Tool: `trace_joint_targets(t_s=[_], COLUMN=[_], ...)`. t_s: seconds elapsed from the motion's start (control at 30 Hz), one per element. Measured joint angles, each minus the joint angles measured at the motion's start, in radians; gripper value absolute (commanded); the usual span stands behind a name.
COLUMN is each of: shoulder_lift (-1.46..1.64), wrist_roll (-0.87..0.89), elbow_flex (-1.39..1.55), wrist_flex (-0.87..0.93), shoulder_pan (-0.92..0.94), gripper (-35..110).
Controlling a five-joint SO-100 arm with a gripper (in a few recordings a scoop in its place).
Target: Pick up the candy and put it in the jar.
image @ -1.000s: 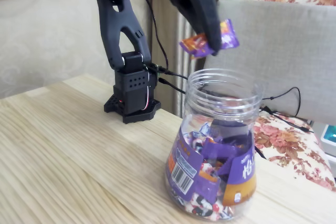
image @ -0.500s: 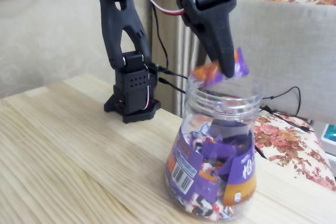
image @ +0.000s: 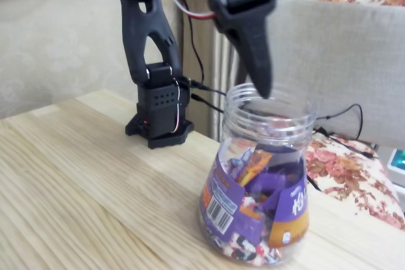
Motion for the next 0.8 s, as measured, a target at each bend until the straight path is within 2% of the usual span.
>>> trace_joint_targets(t_s=[0.17,0.33,0.8], shoulder_lift=[-0.109,-0.109,0.15], wrist_roll=[-0.028,-0.017,-0.057], elbow_flex=[-0.012,0.103,0.781], wrist_flex=[-0.052,-0.178,-0.75], shoulder_pan=[0.236,0.42,0.772], gripper=[0,0,0])
